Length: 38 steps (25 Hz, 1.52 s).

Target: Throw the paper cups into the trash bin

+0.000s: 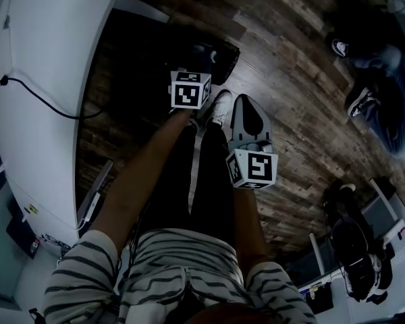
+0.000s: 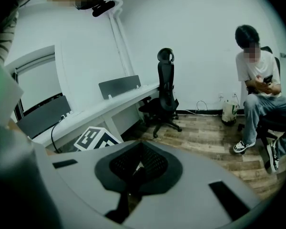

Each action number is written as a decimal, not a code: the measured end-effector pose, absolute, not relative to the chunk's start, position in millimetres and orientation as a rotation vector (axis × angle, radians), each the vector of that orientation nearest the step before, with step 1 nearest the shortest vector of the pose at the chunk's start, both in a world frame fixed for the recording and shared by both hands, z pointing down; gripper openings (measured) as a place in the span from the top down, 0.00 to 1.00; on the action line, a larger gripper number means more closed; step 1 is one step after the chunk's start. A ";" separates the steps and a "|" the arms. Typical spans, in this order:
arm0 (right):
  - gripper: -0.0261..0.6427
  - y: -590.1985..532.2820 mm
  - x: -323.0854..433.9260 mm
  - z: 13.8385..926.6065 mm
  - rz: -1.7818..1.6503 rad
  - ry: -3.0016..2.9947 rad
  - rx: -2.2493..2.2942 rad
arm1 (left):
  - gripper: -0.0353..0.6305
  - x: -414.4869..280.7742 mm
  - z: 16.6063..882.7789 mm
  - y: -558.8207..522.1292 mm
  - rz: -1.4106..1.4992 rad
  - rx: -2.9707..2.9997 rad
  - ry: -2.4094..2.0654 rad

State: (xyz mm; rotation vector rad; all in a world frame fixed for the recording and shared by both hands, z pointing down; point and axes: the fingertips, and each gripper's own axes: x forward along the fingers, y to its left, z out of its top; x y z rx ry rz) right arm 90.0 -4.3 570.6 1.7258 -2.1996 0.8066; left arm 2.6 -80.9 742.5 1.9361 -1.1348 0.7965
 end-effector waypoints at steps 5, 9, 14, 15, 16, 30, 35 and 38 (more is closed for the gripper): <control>0.95 -12.7 84.9 550.2 0.775 -2.216 1.713 | 0.76 -1.8 707.7 -87.7 0.745 1.952 -1.149; 0.95 -18.4 82.1 533.1 0.764 -2.226 1.708 | 0.80 -6.3 675.6 -95.6 0.702 1.974 -1.176; 0.95 -20.6 75.5 507.8 0.742 -2.249 1.693 | 0.84 -11.4 631.8 -98.8 0.664 2.027 -1.204; 0.95 -20.9 74.1 503.1 0.736 -2.253 1.691 | 0.84 -12.6 624.3 -99.0 0.657 2.035 -1.209; 0.95 -21.6 73.1 498.6 0.728 -2.258 1.690 | 0.85 -14.0 617.4 -99.6 0.649 2.040 -1.215; 0.95 -26.6 76.2 435.6 0.653 -2.319 1.708 | 0.91 -29.6 519.3 -97.7 0.504 2.080 -1.309; 0.95 -31.7 75.0 407.0 0.609 -2.348 1.720 | 0.91 -34.0 481.9 -92.8 0.441 2.113 -1.324; 0.95 -33.6 72.6 390.2 0.597 -2.380 1.716 | 0.91 -34.5 460.6 -87.0 0.412 2.143 -1.330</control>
